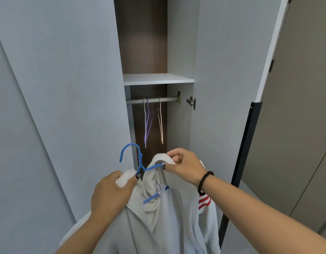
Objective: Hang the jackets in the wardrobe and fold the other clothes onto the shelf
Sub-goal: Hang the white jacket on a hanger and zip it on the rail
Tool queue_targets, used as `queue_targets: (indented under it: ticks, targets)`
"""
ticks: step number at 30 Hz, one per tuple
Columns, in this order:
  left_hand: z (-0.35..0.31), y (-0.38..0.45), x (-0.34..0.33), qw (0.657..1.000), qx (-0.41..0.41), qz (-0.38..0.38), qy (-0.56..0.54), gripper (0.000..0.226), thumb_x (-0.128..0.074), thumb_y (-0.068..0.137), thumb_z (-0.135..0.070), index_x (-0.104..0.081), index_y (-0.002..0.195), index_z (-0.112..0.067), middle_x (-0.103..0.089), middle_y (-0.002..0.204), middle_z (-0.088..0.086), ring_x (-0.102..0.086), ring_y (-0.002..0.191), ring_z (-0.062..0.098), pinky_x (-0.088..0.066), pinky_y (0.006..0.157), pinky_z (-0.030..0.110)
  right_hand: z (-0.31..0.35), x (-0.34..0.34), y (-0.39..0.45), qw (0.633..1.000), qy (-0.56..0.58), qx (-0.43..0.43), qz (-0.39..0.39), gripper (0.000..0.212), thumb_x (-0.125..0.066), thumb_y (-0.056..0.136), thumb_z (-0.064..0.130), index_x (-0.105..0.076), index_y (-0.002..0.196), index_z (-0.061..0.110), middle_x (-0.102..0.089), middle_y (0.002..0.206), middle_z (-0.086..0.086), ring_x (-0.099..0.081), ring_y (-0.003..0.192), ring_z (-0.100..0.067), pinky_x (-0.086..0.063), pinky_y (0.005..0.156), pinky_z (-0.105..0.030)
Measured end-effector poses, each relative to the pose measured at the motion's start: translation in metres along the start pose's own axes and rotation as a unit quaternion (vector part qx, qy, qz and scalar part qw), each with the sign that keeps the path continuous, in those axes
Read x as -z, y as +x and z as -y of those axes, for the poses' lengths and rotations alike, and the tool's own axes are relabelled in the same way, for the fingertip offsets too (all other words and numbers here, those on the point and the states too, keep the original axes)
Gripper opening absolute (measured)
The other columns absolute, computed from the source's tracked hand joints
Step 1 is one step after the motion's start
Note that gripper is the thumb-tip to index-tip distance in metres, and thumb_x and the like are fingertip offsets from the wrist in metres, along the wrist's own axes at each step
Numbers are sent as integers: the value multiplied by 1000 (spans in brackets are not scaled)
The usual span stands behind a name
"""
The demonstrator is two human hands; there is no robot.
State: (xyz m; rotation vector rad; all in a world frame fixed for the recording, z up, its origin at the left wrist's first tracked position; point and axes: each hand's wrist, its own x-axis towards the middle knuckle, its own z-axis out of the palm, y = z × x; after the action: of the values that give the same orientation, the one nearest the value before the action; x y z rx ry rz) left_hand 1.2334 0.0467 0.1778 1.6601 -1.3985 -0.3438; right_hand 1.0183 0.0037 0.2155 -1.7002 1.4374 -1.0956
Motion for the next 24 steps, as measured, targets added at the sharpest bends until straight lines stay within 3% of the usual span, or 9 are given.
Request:
queue_targets:
  ticks: [2, 5, 7, 11, 14, 19, 24]
  targets:
    - [0, -2, -3, 999, 17, -21, -42, 36, -71, 79, -49, -54, 60, -23, -55, 57, -7, -52, 59, 15, -35, 53, 27, -11, 7, -6, 999, 40, 5, -18, 44, -80, 70, 17, -59, 109, 22, -64, 84, 3, -61, 74, 1, -49, 66, -11]
    - [-3, -5, -6, 995, 18, -40, -86, 31, -72, 79, -47, -59, 65, -22, -58, 61, -6, -54, 61, 14, -37, 54, 27, -23, 11, -9, 994, 55, 23, -90, 59, -84, 66, 19, -49, 112, 30, -55, 95, 5, -57, 85, -3, -47, 73, -14]
    - [-9, -4, -8, 995, 14, -41, -95, 30, -72, 78, -48, -62, 68, -22, -61, 65, -4, -56, 64, 16, -39, 56, 27, -23, 12, -7, 991, 67, 35, -112, 64, -83, 65, 16, -44, 114, 31, -51, 99, 8, -56, 88, -3, -47, 70, -12]
    - [-20, -3, -11, 995, 18, -47, -84, 31, -71, 77, -53, -62, 69, -24, -63, 67, -5, -58, 67, 14, -41, 56, 28, -15, 10, 3, 994, 47, 32, -91, 64, -68, 79, 10, -34, 131, 26, -45, 97, 20, -51, 84, 2, -40, 57, 0]
    - [-22, -3, -10, 995, 33, -59, -79, 30, -71, 77, -53, -62, 71, -25, -63, 69, -6, -57, 68, 13, -41, 55, 27, -13, 10, 7, 996, -5, 42, -79, 57, -61, 82, 7, -38, 132, 21, -45, 90, 21, -49, 79, 3, -38, 56, 2]
    - [-19, -8, -10, 994, 54, -64, -68, 32, -73, 76, -50, -62, 76, -19, -60, 70, -4, -54, 65, 15, -35, 52, 21, -3, 10, 8, 984, -118, 110, -76, 66, -62, 75, 9, -37, 133, 28, -51, 75, 13, -53, 66, -5, -40, 50, -13]
    - [-22, -12, -7, 995, 60, -55, -64, 35, -78, 72, -48, -58, 67, -20, -54, 63, -7, -49, 59, 14, -32, 50, 20, 11, 18, 17, 988, -50, 113, -90, 70, -71, 74, 9, -41, 133, 29, -60, 85, 5, -55, 73, -2, -40, 56, 0]
